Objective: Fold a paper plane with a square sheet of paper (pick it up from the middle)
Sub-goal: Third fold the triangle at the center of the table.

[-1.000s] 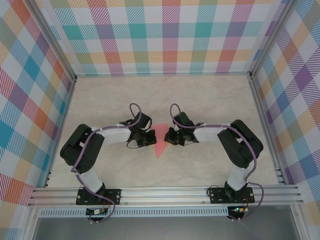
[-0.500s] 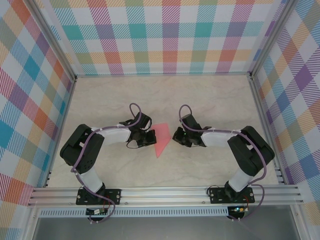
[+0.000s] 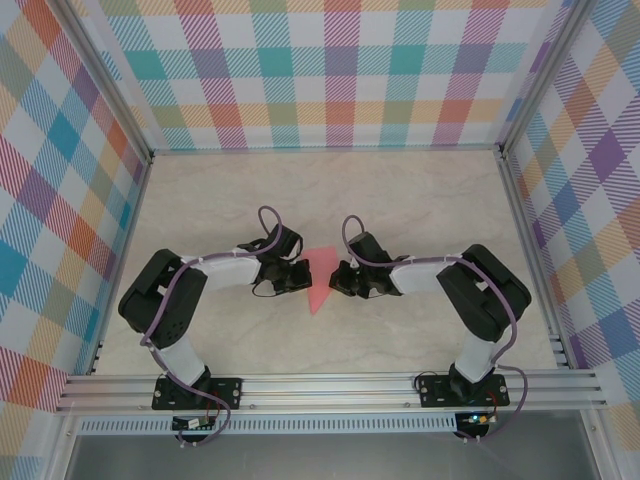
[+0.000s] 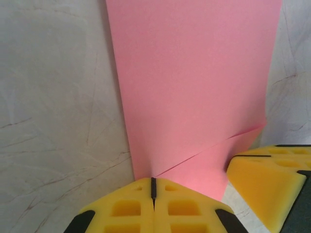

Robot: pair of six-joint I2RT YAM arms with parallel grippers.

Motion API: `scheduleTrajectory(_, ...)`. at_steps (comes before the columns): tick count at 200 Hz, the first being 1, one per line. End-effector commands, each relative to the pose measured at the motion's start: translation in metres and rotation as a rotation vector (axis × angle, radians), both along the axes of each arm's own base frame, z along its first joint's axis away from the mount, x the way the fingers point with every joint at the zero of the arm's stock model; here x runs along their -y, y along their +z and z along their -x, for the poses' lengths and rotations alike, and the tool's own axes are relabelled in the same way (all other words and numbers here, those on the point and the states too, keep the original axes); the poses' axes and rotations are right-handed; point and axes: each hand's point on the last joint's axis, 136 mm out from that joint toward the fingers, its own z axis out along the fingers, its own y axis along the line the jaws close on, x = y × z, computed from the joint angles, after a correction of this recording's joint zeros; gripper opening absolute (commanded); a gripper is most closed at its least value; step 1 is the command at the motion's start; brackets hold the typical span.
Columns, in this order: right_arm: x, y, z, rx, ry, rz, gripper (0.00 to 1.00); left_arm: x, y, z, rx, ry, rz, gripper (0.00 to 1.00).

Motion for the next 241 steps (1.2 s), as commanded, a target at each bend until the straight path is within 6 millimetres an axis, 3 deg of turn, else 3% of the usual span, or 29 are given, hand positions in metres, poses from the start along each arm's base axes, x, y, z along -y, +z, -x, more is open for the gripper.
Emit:
scheduleTrajectory(1,-0.012,-0.002,0.002,-0.024,0.029,-0.027,0.06,-0.002,0.013,0.003,0.030,-0.006,0.010,0.00)
scheduleTrajectory(20,-0.012,-0.005,0.007,-0.037,0.030,-0.019,0.06,0.000,0.023,0.001,0.050,0.001,0.034,0.00)
scheduleTrajectory(48,-0.012,-0.008,0.015,-0.066,0.011,-0.003,0.06,-0.005,0.033,0.007,0.072,0.032,0.055,0.08)
scheduleTrajectory(91,-0.014,-0.011,0.020,-0.105,-0.021,0.012,0.06,-0.026,0.040,0.033,0.089,0.084,0.059,0.17)
scheduleTrajectory(112,-0.015,-0.009,0.020,-0.104,-0.026,0.018,0.06,-0.025,0.044,0.047,0.090,0.081,0.107,0.19)
scheduleTrajectory(161,-0.024,0.005,0.017,-0.053,0.006,-0.033,0.06,0.000,0.045,0.061,0.080,0.035,0.253,0.11)
scheduleTrajectory(198,-0.028,0.030,0.016,0.030,0.051,-0.076,0.07,0.007,0.032,0.058,0.067,0.032,0.214,0.05)
scheduleTrajectory(241,-0.029,0.037,0.019,0.035,0.080,-0.075,0.07,0.006,0.012,0.052,0.030,0.047,0.145,0.02)
